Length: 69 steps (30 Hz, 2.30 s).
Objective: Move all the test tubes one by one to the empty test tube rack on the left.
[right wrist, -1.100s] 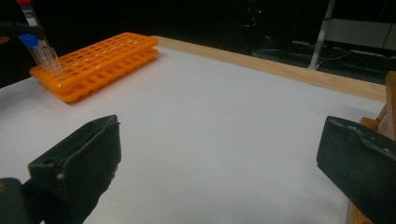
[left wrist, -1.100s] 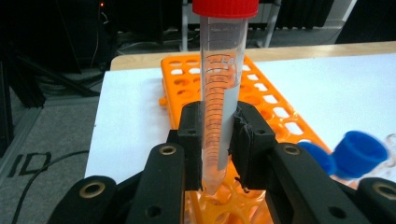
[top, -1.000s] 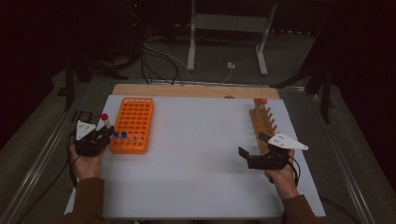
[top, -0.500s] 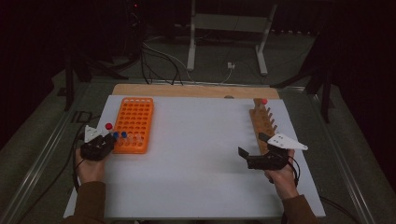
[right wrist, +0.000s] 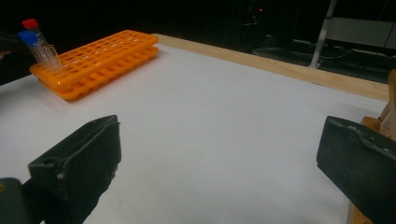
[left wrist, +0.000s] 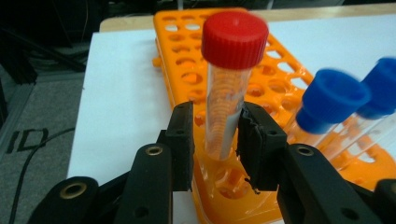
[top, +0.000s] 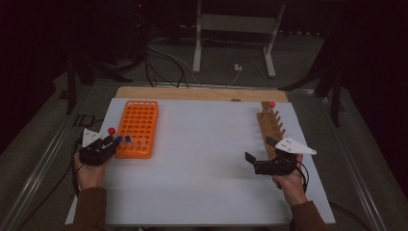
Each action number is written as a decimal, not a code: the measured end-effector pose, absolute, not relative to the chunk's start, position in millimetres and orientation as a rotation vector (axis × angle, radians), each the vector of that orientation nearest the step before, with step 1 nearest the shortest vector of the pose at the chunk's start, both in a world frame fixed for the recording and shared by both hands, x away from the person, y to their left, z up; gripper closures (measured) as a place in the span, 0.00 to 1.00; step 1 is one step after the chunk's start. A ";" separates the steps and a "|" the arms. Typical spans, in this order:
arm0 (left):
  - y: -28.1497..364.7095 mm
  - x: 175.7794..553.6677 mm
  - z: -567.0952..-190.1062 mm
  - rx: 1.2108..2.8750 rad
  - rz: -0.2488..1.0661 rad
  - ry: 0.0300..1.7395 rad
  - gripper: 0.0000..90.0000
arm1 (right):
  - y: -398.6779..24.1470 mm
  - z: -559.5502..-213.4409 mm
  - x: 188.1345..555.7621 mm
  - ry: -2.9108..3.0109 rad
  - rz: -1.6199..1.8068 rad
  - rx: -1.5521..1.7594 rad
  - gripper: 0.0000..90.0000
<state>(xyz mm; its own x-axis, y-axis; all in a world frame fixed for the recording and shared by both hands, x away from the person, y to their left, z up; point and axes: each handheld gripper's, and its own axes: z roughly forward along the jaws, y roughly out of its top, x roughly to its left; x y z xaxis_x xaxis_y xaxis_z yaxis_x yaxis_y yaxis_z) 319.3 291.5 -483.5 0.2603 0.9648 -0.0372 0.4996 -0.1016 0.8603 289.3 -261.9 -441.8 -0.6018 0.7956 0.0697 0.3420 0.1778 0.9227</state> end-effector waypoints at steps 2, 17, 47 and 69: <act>291.6 318.2 -480.0 1.730 0.737 1.337 0.77 | -261.0 -442.2 289.5 2.033 1.411 1.069 0.00; 287.6 322.1 -482.3 1.817 0.714 1.355 0.84 | -259.0 -442.9 289.2 2.042 1.408 1.060 0.00; 267.4 260.4 -450.1 1.559 0.674 1.215 0.06 | -261.7 -433.2 294.2 2.009 1.396 1.068 0.00; 242.3 255.6 -455.7 1.547 0.691 1.171 0.00 | -292.7 -403.1 367.1 1.847 1.267 1.226 0.00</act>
<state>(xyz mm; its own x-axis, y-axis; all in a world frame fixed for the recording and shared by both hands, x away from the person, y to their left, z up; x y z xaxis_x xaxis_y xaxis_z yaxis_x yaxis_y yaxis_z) 255.6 242.3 -455.7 0.3598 0.9238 -0.1314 0.3310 0.0053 0.9436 367.1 -292.7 -403.1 -0.4098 0.9115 0.0353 0.3609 0.1264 0.9240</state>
